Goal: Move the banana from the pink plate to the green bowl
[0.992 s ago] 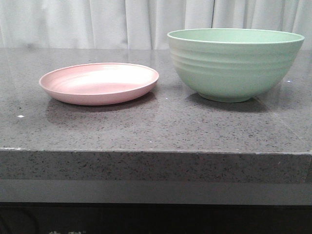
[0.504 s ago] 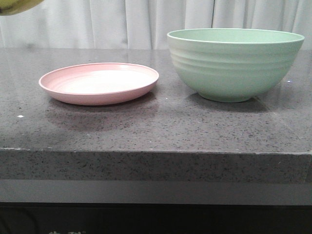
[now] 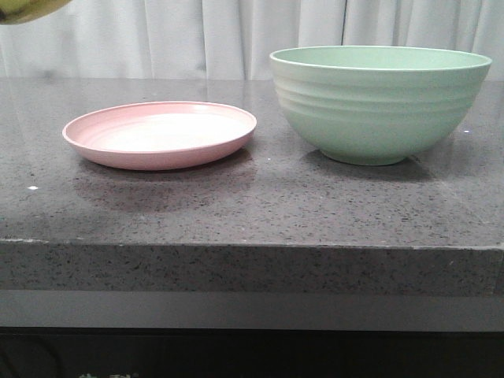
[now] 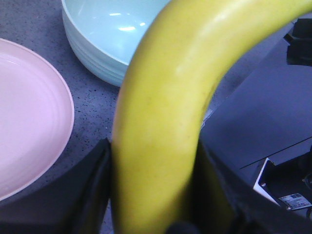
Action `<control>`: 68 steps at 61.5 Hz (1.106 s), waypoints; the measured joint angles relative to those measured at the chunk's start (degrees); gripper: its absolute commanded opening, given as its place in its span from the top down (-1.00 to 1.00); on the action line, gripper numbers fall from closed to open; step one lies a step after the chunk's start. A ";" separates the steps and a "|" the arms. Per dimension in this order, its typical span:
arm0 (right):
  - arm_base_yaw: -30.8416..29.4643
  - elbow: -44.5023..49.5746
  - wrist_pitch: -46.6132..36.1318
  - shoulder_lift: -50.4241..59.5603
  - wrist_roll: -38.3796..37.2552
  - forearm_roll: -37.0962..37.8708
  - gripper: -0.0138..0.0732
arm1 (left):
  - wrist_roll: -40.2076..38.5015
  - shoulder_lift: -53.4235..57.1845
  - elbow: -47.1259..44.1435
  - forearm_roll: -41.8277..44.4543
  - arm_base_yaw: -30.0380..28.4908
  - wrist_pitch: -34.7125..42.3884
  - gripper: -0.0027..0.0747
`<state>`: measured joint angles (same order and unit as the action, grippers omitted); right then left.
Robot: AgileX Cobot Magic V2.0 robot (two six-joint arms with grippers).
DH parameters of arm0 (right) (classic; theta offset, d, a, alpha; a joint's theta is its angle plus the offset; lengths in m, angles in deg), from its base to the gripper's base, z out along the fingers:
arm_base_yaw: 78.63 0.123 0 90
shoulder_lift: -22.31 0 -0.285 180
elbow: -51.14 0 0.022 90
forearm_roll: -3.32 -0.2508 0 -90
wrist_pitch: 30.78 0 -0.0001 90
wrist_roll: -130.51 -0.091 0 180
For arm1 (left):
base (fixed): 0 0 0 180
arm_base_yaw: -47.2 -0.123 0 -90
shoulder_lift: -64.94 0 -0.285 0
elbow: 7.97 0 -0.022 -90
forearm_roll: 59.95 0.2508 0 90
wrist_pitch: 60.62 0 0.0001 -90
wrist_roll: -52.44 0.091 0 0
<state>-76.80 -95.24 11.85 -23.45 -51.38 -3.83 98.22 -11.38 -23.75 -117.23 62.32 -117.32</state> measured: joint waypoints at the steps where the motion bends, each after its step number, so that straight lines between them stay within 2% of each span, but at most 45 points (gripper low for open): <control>1: 0.00 -0.15 0.10 -0.24 0.39 -0.26 -0.77 | 0.00 0.00 0.00 0.00 0.00 0.00 0.48; 9: 0.00 -1.93 1.73 -2.12 4.51 -4.73 -0.77 | 0.00 0.00 0.00 0.00 0.00 0.00 0.48; 18: 0.00 -4.09 2.56 -4.15 15.62 -15.65 -0.77 | 0.00 0.00 0.00 -0.09 0.00 0.00 0.48; 34: 0.00 -6.12 3.57 -10.05 45.69 -43.50 -0.77 | 0.75 0.00 0.00 -3.16 0.00 -0.51 0.48; 51: 1.20 -6.12 9.68 -18.66 77.99 -70.24 -0.77 | 2.87 0.00 0.00 -6.61 0.00 -1.22 0.48; 59: 4.00 -6.16 10.38 -21.99 89.67 -78.96 -0.77 | 2.90 0.00 0.00 -6.75 0.00 -1.22 0.48; 68: 8.81 -6.68 9.17 -25.43 96.80 -84.89 -0.77 | 3.00 0.00 0.00 -6.88 0.00 -1.22 0.48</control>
<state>-67.99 -101.92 21.02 -48.88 45.41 -88.71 101.22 -11.38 -23.75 -124.11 62.32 -118.54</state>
